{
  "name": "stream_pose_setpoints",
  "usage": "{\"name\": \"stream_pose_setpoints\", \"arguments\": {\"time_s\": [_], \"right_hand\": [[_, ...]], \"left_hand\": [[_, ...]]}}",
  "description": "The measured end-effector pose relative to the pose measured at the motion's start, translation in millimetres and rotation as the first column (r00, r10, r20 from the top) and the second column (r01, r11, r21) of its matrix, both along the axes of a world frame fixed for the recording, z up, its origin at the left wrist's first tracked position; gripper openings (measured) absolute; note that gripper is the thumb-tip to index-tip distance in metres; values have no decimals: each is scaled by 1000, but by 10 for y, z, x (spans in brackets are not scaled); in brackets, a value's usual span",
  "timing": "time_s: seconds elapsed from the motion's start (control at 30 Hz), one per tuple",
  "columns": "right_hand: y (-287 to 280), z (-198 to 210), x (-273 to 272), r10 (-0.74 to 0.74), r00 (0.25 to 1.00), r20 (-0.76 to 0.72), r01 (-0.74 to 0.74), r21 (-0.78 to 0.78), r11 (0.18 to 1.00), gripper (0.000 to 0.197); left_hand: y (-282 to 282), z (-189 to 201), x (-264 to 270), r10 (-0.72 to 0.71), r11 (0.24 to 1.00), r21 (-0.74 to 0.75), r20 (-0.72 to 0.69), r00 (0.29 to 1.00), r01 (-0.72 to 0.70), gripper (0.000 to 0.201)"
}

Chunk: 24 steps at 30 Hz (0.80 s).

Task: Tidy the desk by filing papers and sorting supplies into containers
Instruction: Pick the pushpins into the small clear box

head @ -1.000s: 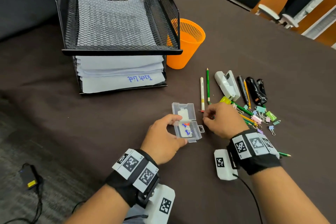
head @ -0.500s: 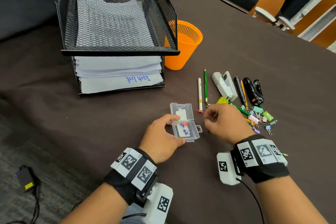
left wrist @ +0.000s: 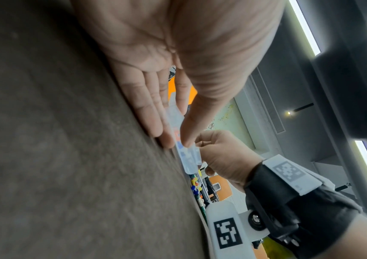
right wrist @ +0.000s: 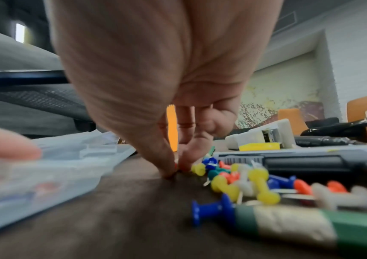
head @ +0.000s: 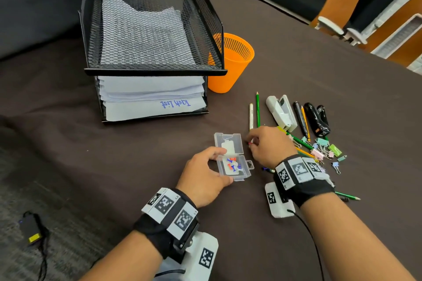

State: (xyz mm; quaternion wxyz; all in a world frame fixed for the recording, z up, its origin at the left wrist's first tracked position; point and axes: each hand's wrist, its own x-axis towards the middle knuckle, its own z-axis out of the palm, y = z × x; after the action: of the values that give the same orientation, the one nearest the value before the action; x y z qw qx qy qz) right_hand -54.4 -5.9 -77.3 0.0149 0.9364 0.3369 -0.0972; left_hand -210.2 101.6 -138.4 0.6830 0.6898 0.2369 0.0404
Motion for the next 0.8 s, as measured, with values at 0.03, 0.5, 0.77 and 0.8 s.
{"name": "stream_pose_setpoints", "arguments": {"time_s": [0.03,0.5,0.77,0.8], "right_hand": [[2,1,-15,16,999,29,-16,-15,1000,17],[-362,267,7,-80,975,-207,161,407,899,10],[-130,-21,70,-78,996,49,79,-15,997,12],[-108,-43,57,-67,994,90,69,-19,997,14]], "left_hand": [[1,-3,1,4,1000,-1,-1,1000,-4,58],[2,-53,21,14,1000,10,-11,1000,-14,58],[11,-23,18,3,1000,9,-3,1000,-3,57],[13,-22,16,0,1000,10,-4,1000,0,58]]}}
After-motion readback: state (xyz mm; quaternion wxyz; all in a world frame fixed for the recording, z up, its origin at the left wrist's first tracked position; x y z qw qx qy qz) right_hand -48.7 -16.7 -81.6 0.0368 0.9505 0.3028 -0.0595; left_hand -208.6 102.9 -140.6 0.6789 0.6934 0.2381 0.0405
